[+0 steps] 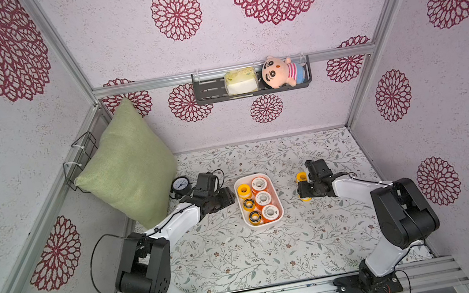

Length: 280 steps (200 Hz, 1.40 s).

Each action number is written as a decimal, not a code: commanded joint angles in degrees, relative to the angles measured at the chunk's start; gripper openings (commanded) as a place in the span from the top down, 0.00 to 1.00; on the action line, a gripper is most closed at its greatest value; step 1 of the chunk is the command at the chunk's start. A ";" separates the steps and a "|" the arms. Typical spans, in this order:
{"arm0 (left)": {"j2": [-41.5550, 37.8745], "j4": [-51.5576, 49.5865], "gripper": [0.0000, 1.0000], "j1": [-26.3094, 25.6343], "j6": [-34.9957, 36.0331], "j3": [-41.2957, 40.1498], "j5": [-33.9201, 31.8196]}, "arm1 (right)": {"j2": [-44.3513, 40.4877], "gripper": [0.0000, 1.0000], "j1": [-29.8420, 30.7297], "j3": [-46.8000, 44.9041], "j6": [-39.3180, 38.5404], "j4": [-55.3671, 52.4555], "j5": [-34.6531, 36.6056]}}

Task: Put the sealing tape into the storage box
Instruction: Pick up the sealing tape at the center of the board, then adjust the storage box at the center of the board.

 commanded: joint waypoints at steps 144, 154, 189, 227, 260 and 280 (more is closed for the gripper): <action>11.67 3.91 0.80 -3.16 -0.71 7.05 2.64 | -13.43 0.42 0.34 -0.38 2.04 -1.64 -12.23; 11.86 3.91 0.82 -3.37 -0.66 7.26 2.65 | -13.66 0.42 0.63 -0.33 2.17 -1.36 -13.28; 12.70 3.72 0.87 -3.84 -0.57 8.41 3.29 | -13.60 0.42 3.40 0.80 2.36 0.20 -16.75; 13.93 3.61 0.86 -4.21 -0.53 9.92 4.24 | -11.38 0.42 7.99 3.88 2.48 0.38 -17.89; 14.30 3.28 0.86 -4.89 -0.66 10.67 4.14 | -8.64 0.42 12.45 7.12 2.73 0.93 -18.20; 13.93 2.95 0.85 -5.10 -1.10 10.67 3.74 | -6.42 0.42 14.34 8.70 3.04 1.57 -18.21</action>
